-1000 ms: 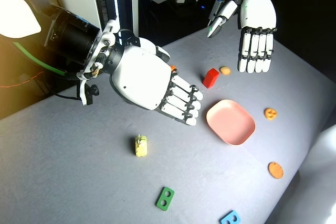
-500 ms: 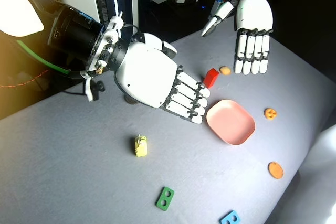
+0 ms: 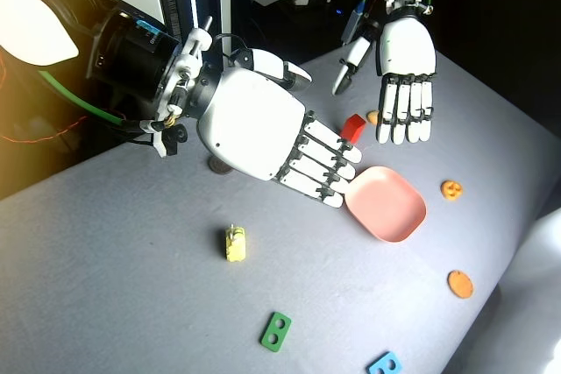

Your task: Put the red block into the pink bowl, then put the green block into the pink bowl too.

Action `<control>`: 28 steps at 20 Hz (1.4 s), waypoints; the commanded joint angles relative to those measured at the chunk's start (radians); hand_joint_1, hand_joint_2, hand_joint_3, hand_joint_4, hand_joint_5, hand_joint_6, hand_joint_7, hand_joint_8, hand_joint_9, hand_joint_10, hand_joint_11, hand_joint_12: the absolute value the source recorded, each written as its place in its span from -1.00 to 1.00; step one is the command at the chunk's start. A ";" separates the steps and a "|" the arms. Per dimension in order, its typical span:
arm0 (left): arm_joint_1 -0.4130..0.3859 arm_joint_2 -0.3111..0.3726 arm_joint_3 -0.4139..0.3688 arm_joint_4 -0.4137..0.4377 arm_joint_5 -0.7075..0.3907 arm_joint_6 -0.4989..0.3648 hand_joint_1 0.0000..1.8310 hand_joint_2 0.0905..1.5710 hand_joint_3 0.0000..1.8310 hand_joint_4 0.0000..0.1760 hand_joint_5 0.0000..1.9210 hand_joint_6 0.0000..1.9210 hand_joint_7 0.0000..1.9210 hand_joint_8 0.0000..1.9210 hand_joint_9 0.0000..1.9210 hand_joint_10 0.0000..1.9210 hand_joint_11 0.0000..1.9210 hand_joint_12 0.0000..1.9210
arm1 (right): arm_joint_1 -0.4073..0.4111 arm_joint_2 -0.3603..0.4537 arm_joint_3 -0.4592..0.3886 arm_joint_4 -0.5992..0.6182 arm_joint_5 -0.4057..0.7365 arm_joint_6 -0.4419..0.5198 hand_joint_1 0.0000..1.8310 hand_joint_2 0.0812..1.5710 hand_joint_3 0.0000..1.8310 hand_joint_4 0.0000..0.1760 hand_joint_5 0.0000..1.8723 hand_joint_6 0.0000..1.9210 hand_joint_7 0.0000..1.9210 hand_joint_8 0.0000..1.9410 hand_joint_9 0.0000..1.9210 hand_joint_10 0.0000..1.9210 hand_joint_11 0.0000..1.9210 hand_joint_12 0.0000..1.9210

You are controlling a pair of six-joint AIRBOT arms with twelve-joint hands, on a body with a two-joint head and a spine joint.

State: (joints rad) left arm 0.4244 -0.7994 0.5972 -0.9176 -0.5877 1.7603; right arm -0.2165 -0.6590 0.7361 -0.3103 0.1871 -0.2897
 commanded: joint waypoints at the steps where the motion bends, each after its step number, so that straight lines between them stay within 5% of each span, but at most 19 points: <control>1: -0.003 0.003 -0.003 0.033 -0.099 0.002 -0.30 0.18 -1.00 -1.00 -0.68 -1.00 -0.82 -1.00 -0.99 -1.00 -1.00 -1.00 | 0.012 0.000 -0.001 0.013 0.104 -0.012 -1.00 0.36 -1.00 -1.00 -1.00 -1.00 -1.00 -1.00 -1.00 -1.00 -1.00 -1.00; 5: 0.019 -0.028 -0.001 0.002 -0.138 0.013 -0.37 0.25 -0.98 -1.00 -0.61 -0.98 -0.79 -0.99 -1.00 -1.00 -1.00 -1.00 | 0.008 -0.036 -0.001 0.077 0.108 -0.118 -1.00 0.37 -1.00 -1.00 -1.00 -1.00 -1.00 -1.00 -1.00 -1.00 -1.00 -1.00; 8: 0.031 -0.055 0.004 -0.020 -0.160 0.022 -0.22 0.24 -0.99 -1.00 -0.40 -0.96 -0.77 -1.00 -1.00 -1.00 -1.00 -1.00 | -0.019 -0.053 -0.001 0.202 0.130 -0.255 -0.99 0.37 -1.00 -1.00 -0.99 -1.00 -0.99 -1.00 -1.00 -1.00 -0.97 -0.99; 11: 0.045 -0.070 0.006 -0.031 -0.172 0.032 -0.01 0.18 -1.00 -1.00 -0.17 -0.97 -0.72 -1.00 -1.00 -1.00 -1.00 -1.00 | -0.032 -0.064 -0.001 0.223 0.143 -0.284 -0.99 0.38 -1.00 -1.00 -0.97 -0.99 -0.98 -1.00 -0.99 -1.00 -0.96 -0.98; 14: 0.056 -0.077 0.010 -0.035 -0.176 0.035 -0.20 0.23 -0.99 -1.00 -0.22 -1.00 -0.82 -1.00 -1.00 -1.00 -1.00 -1.00 | -0.032 -0.065 -0.001 0.286 0.173 -0.342 -1.00 0.38 -1.00 -1.00 -0.97 -0.99 -0.99 -1.00 -1.00 -1.00 -0.97 -0.97; 18: 0.057 -0.098 0.028 -0.038 -0.177 0.037 -0.22 0.24 -0.99 -1.00 -0.20 -0.99 -0.81 -0.99 -1.00 -1.00 -1.00 -1.00 | -0.034 -0.073 -0.001 0.389 0.191 -0.435 -1.00 0.37 -1.00 -1.00 -0.96 -0.99 -0.98 -0.99 -0.99 -1.00 -0.96 -0.96; 19: 0.057 -0.103 0.029 -0.040 -0.185 0.037 -0.20 0.27 -0.98 -1.00 -0.19 -0.99 -0.80 -0.99 -1.00 -1.00 -1.00 -1.00 | -0.035 -0.073 -0.001 0.389 0.191 -0.435 -0.98 0.37 -1.00 -1.00 -0.92 -0.99 -0.94 -1.00 -0.95 -0.99 -0.99 -0.75; 28: 0.061 -0.132 0.033 -0.066 -0.222 0.040 -0.23 0.29 -0.99 -1.00 -0.20 -0.99 -0.83 -1.00 -1.00 -1.00 -1.00 -1.00 | -0.050 -0.082 0.000 0.437 0.241 -0.465 -1.00 0.38 -1.00 -1.00 -0.93 -1.00 -0.95 -1.00 -0.98 -1.00 -1.00 -0.88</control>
State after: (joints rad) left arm 0.4900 -0.9329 0.6273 -1.0294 -0.7349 1.8019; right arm -0.2729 -0.7502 0.7361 0.1356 0.3069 -0.7727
